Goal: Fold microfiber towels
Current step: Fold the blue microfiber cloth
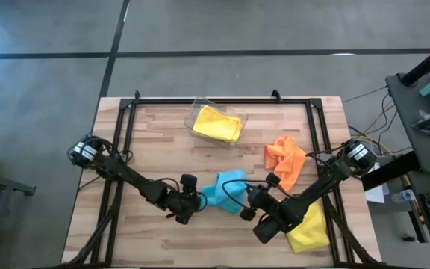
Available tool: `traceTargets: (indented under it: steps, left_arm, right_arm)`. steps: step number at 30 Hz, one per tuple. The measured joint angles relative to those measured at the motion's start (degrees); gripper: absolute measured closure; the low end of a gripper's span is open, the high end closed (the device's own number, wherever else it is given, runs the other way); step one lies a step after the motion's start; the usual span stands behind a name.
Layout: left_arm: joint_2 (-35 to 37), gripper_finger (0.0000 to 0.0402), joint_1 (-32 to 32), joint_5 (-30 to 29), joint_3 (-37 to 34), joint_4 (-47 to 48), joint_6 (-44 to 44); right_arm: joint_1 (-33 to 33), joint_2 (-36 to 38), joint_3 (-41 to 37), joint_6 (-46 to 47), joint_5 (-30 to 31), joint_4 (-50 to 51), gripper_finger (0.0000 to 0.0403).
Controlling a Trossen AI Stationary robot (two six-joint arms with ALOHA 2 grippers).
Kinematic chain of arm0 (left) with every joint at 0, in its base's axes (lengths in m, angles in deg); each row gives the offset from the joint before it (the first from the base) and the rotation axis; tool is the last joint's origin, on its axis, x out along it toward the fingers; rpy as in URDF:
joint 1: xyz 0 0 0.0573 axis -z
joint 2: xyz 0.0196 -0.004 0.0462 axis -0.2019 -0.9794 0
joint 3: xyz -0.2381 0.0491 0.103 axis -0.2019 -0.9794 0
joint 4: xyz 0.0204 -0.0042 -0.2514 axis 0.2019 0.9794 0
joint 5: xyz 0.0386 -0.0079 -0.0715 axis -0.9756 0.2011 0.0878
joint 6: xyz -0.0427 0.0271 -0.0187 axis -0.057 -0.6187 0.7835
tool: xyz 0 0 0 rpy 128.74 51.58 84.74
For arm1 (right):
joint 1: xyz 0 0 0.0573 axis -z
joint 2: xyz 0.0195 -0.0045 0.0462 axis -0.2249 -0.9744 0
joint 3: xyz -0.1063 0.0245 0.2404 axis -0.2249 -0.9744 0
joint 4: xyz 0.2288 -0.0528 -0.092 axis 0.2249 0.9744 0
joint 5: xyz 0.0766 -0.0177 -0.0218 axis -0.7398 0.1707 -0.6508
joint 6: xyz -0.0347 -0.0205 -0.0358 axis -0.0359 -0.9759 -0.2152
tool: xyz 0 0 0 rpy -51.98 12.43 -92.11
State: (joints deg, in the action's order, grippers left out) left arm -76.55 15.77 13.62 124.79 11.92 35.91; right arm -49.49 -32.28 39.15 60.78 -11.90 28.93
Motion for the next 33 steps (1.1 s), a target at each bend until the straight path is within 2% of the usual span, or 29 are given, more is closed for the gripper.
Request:
traceTargets:
  steps: [28,33]
  left_arm:
    - [0.79,0.0211,-0.02,0.24,0.26,-1.51,0.05]
    - [0.79,0.0239,0.05,0.24,0.26,-1.48,0.13]
  right_arm:
    - [0.02,0.0,-0.04,-1.39,-0.57,-0.02,0.0394]
    - [0.02,0.0,-0.07,-1.52,-0.6,-0.01,0.0394]
